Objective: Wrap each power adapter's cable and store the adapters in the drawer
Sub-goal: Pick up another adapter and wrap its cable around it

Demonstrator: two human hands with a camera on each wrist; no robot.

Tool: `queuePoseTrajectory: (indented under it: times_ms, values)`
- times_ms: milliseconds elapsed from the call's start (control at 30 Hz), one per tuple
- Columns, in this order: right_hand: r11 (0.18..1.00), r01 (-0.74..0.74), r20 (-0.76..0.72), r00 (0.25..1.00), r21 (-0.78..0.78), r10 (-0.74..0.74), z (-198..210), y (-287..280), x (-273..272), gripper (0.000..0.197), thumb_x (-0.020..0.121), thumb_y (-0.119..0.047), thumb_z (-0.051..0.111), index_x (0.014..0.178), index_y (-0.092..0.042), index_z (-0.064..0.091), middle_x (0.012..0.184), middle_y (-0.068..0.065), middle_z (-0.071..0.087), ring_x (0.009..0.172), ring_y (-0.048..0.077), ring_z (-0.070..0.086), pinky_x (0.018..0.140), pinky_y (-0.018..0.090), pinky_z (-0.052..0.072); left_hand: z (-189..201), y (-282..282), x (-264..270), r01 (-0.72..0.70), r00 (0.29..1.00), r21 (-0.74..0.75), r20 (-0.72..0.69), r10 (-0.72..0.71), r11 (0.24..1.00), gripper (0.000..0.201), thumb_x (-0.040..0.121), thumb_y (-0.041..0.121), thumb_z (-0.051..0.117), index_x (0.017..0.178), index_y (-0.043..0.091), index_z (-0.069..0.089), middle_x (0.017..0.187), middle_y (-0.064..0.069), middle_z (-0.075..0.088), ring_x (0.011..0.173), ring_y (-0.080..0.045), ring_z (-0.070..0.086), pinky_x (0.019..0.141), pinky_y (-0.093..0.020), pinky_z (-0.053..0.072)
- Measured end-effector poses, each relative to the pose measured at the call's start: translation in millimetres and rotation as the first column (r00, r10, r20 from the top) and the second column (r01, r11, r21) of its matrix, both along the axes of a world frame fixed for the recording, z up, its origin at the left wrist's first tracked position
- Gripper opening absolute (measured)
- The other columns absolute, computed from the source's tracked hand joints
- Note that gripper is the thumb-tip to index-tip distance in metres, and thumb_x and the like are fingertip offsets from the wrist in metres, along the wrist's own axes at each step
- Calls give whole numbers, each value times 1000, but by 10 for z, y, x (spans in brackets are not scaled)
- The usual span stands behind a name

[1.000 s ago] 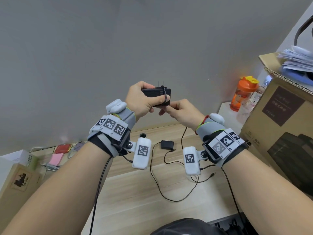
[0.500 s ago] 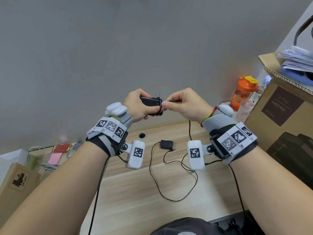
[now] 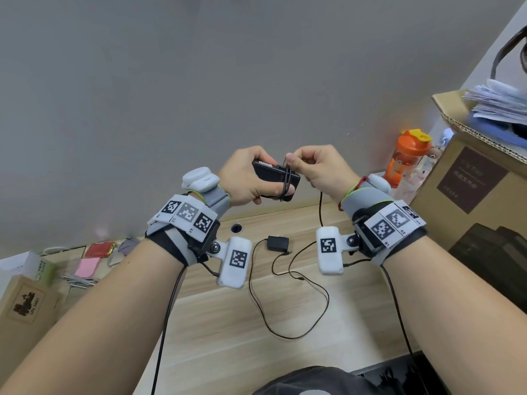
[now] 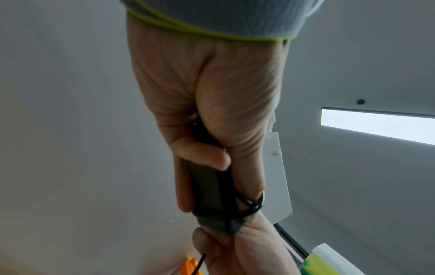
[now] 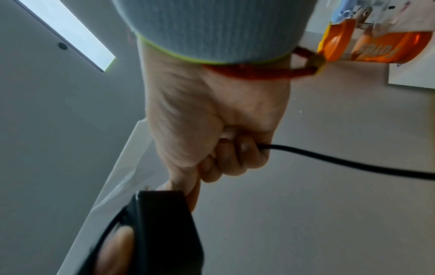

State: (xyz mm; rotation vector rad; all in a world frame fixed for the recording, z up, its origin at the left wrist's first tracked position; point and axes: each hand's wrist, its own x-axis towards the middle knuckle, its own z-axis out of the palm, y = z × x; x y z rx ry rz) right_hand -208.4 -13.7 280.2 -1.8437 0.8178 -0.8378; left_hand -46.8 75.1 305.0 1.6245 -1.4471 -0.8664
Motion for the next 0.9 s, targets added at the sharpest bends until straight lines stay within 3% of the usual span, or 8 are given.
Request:
queuePoseTrajectory:
  times_ms: [67, 233, 300, 433, 533, 767, 833, 900]
  values:
    - [999, 2, -5, 1000, 32, -2, -70, 20, 17, 32, 99, -26, 55, 70, -16, 62, 40, -16, 40, 39, 1, 32, 44, 10, 26, 11, 1, -15, -5, 1000, -3, -31, 5, 1000, 42, 68, 11, 88, 92, 11, 54, 74, -1, 65, 48, -5, 59, 41, -21, 44]
    - [993, -19, -21, 1000, 116, 22, -180, 72, 40, 35, 99, -19, 53, 89, 14, 59, 58, 0, 37, 44, 4, 24, 44, 16, 21, 32, -1, -62, -70, 986, -46, -156, 62, 996, 42, 71, 7, 85, 97, 6, 52, 64, 3, 66, 45, -8, 62, 37, -19, 39]
    - [991, -45, -58, 997, 125, 53, -206, 102, 42, 32, 101, -19, 51, 87, 6, 64, 60, 2, 38, 44, 2, 27, 46, 15, 23, 35, -29, -61, -112, 973, -69, -210, 95, 991, 42, 71, 8, 86, 96, 6, 52, 67, 0, 69, 53, -14, 66, 39, -20, 39]
    - [996, -66, -156, 985, 67, 76, -241, 133, 59, 36, 101, -35, 51, 93, -10, 75, 45, -16, 44, 47, 1, 37, 50, 15, 28, 19, -106, 0, -226, 952, -82, -228, 202, 971, 43, 68, 18, 89, 94, 8, 56, 80, -5, 68, 56, -12, 64, 41, -21, 41]
    - [997, -68, -229, 972, -23, 61, -227, 136, 53, 27, 99, -34, 55, 90, -20, 77, 51, -16, 47, 55, 2, 40, 57, 20, 32, 5, -138, 47, -254, 947, -72, -222, 233, 964, 43, 68, 19, 89, 91, 12, 54, 83, -10, 73, 63, -22, 72, 39, -22, 40]
    - [986, -165, -278, 949, -33, 149, -119, 211, 50, 18, 94, -30, 63, 89, -22, 79, 49, -10, 26, 47, 8, 24, 47, 18, 21, -66, -158, 112, -304, 948, -45, -111, 297, 952, 47, 67, 22, 90, 93, 12, 53, 80, -5, 70, 56, -17, 70, 39, -24, 43]
    - [985, -166, -265, 953, -43, 149, -82, 216, 43, 17, 94, -29, 65, 88, -21, 79, 50, -8, 37, 49, 7, 30, 48, 17, 25, -83, -145, 128, -308, 951, -33, -28, 307, 951, 50, 65, 26, 91, 97, 12, 55, 77, -1, 69, 50, -10, 66, 42, -25, 47]
    - [985, -158, -238, 962, -73, 136, -46, 198, 26, 14, 91, -27, 68, 85, -22, 79, 62, -3, 63, 59, 7, 47, 59, 20, 39, -102, -130, 141, -293, 954, -24, 56, 293, 956, 48, 64, 26, 90, 97, 14, 57, 75, 2, 68, 45, -7, 63, 41, -24, 47]
